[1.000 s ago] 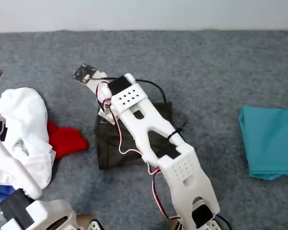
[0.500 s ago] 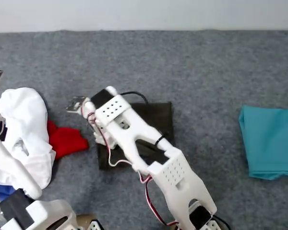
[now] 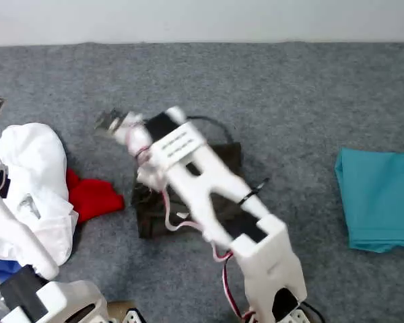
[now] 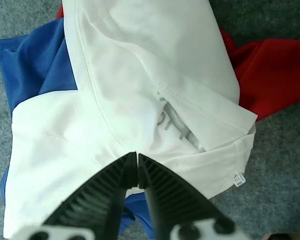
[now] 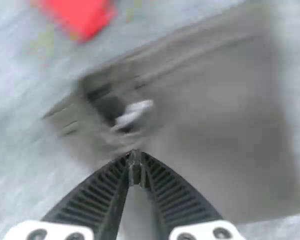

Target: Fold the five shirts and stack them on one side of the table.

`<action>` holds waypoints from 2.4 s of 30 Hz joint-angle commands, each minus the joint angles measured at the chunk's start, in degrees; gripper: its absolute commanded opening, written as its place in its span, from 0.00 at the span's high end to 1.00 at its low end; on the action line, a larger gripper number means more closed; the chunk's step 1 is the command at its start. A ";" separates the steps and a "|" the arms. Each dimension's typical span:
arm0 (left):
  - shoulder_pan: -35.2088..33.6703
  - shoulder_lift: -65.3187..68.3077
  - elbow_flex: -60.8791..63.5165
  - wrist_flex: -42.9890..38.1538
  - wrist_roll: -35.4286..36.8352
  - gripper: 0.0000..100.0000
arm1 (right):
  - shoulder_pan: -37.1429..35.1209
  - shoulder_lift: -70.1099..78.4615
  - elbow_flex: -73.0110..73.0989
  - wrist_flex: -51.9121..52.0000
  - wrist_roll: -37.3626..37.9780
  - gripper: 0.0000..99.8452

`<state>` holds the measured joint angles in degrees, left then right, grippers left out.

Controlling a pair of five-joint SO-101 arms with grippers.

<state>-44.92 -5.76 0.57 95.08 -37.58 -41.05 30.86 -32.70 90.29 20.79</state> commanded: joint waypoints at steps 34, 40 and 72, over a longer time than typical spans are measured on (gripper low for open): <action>0.18 -3.16 2.24 -2.46 -0.18 0.98 | 4.53 -6.99 5.45 12.70 -4.31 0.99; 0.18 -3.16 2.15 -2.55 -0.18 0.98 | 9.27 -16.13 22.68 12.53 -4.31 0.99; -0.26 -3.25 2.15 -2.64 -0.09 0.98 | 18.33 -26.33 16.70 12.70 -14.15 0.99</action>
<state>-44.92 -5.76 3.21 93.05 -37.23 -23.47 10.81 -17.85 100.48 8.04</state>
